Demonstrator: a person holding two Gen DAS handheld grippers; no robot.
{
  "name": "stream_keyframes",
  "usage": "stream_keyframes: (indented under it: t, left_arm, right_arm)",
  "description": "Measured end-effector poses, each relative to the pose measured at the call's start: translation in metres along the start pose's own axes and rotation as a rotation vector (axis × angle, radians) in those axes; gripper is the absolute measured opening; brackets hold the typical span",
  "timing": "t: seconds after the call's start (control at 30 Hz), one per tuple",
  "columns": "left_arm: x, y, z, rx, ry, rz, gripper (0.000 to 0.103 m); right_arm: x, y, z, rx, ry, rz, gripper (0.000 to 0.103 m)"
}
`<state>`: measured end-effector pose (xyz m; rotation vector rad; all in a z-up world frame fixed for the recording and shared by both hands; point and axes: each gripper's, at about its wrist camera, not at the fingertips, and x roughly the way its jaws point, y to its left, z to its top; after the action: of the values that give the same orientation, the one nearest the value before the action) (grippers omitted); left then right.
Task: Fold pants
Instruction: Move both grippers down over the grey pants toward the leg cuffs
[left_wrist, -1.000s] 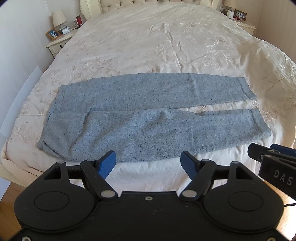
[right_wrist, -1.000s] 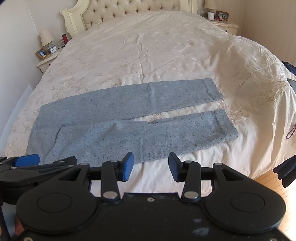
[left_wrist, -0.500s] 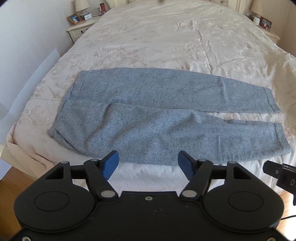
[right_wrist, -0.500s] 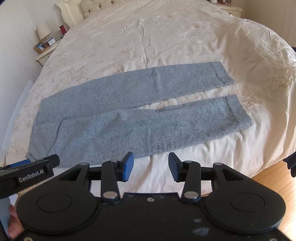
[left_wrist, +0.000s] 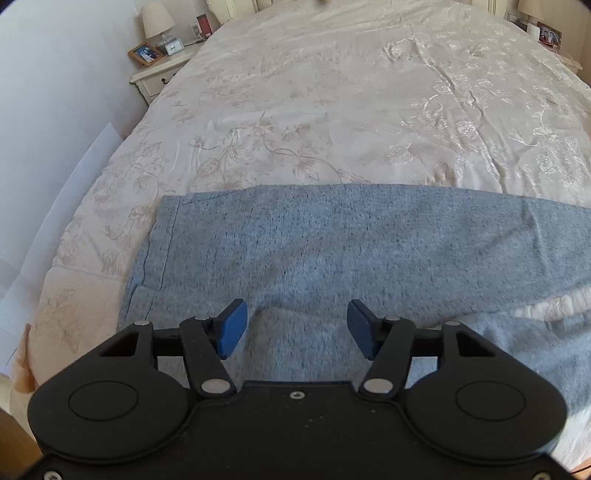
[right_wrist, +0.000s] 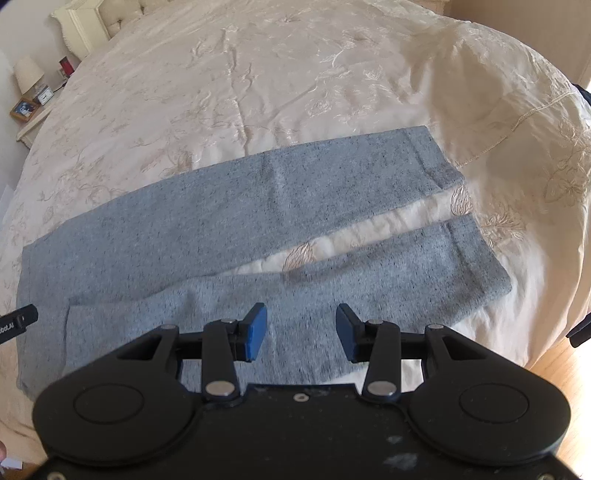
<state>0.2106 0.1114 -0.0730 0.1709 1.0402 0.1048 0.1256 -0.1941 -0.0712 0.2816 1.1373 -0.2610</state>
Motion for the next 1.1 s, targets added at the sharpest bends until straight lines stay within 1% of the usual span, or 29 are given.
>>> stream_keyframes:
  t: [0.1, 0.17, 0.27, 0.33, 0.4, 0.43, 0.47, 0.5, 0.53, 0.6, 0.67, 0.73, 0.8, 0.9, 0.93, 0.97, 1.0, 1.07, 1.1]
  left_arm:
    - [0.028, 0.005, 0.017, -0.002, 0.009, -0.016, 0.063]
    - [0.045, 0.004, 0.022, -0.004, 0.012, -0.022, 0.063]
    - [0.075, -0.007, 0.02, 0.025, 0.046, -0.056, 0.062]
    - [0.094, -0.016, 0.013, 0.047, 0.066, -0.066, 0.062]
    - [0.112, -0.027, 0.002, 0.086, 0.137, -0.087, 0.061]
    - [0.12, -0.031, -0.006, 0.097, 0.193, -0.112, 0.059]
    - [0.126, -0.033, -0.016, 0.099, 0.247, -0.138, 0.054]
    - [0.128, -0.033, -0.027, 0.094, 0.284, -0.157, 0.053]
    - [0.125, -0.031, -0.038, 0.096, 0.289, -0.16, 0.053]
    - [0.111, -0.032, -0.057, 0.137, 0.256, -0.151, 0.053]
    - [0.1, -0.034, -0.071, 0.169, 0.246, -0.141, 0.053]
    - [0.097, -0.033, -0.079, 0.153, 0.266, -0.133, 0.053]
    - [0.098, -0.033, -0.083, 0.116, 0.286, -0.123, 0.053]
    - [0.102, -0.036, -0.082, 0.078, 0.31, -0.106, 0.054]
    - [0.104, -0.036, -0.082, 0.07, 0.314, -0.101, 0.054]
    - [0.106, -0.035, -0.08, 0.066, 0.317, -0.096, 0.054]
    - [0.107, -0.037, -0.081, 0.065, 0.318, -0.092, 0.054]
    - [0.107, -0.039, -0.084, 0.067, 0.311, -0.084, 0.054]
    - [0.108, -0.04, -0.084, 0.071, 0.308, -0.079, 0.054]
  right_arm:
    - [0.022, 0.002, 0.028, 0.03, -0.002, -0.045, 0.044]
    - [0.039, 0.005, 0.042, 0.044, 0.017, -0.048, 0.044]
    - [0.063, 0.016, 0.052, 0.058, 0.037, -0.069, 0.044]
    - [0.08, 0.032, 0.057, 0.038, 0.058, -0.065, 0.044]
    - [0.094, 0.051, 0.061, -0.001, 0.062, -0.048, 0.044]
    - [0.1, 0.063, 0.062, -0.029, 0.07, -0.038, 0.044]
    - [0.106, 0.073, 0.064, -0.056, 0.076, -0.026, 0.044]
    - [0.111, 0.084, 0.066, -0.085, 0.08, -0.012, 0.044]
    - [0.116, 0.094, 0.067, -0.113, 0.083, 0.004, 0.044]
    - [0.125, 0.109, 0.069, -0.155, 0.092, 0.037, 0.044]
    - [0.136, 0.121, 0.073, -0.185, 0.112, 0.069, 0.044]
    - [0.148, 0.132, 0.075, -0.208, 0.138, 0.106, 0.044]
    - [0.163, 0.142, 0.078, -0.235, 0.156, 0.143, 0.044]
    - [0.189, 0.155, 0.078, -0.305, 0.168, 0.167, 0.044]
    - [0.197, 0.157, 0.077, -0.332, 0.172, 0.169, 0.043]
    - [0.205, 0.157, 0.077, -0.363, 0.17, 0.16, 0.04]
    - [0.213, 0.154, 0.077, -0.392, 0.162, 0.138, 0.039]
    - [0.226, 0.138, 0.081, -0.423, 0.148, 0.08, 0.038]
    - [0.229, 0.123, 0.085, -0.416, 0.139, 0.054, 0.038]
